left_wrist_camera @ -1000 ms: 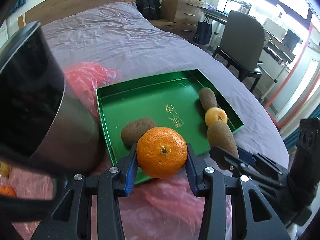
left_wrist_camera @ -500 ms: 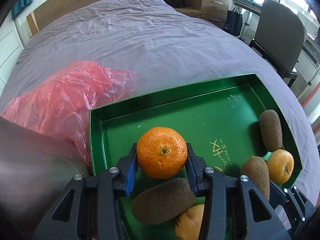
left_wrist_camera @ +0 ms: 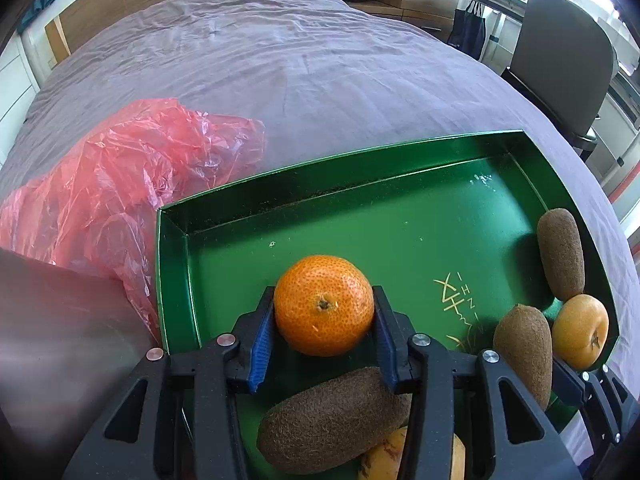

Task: Organize fruits
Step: 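Open both tools to drop the tangerine and kiwi into the tray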

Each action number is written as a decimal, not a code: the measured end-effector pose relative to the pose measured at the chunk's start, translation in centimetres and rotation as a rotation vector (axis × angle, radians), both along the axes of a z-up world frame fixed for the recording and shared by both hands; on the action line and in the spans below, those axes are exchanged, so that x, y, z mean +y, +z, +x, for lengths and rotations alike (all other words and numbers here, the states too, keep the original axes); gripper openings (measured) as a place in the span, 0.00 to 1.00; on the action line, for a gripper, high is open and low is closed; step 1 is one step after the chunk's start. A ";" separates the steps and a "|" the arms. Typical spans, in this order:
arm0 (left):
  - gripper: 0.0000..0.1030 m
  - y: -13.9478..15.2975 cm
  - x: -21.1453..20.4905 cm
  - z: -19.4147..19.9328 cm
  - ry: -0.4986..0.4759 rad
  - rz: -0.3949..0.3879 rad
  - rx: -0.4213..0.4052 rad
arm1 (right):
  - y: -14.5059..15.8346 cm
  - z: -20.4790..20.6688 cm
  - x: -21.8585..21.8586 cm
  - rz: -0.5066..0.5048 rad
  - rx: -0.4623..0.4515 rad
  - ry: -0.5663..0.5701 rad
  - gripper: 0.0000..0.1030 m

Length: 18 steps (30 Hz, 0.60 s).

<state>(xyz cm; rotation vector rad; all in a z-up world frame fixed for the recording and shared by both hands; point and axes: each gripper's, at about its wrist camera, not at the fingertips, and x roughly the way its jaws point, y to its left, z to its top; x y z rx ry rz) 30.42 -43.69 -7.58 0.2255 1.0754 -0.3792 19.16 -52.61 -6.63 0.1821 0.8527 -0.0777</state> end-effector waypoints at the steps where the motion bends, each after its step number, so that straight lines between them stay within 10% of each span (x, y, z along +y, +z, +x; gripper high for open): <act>1: 0.38 0.1 -0.1 -0.1 -0.004 0.007 -0.001 | 0.0 0.0 0.0 0.001 0.001 -0.001 0.17; 18: 0.59 8.3 0.4 -5.4 -0.056 -0.048 -0.118 | 5.6 -4.4 0.2 0.028 -0.090 -0.048 0.46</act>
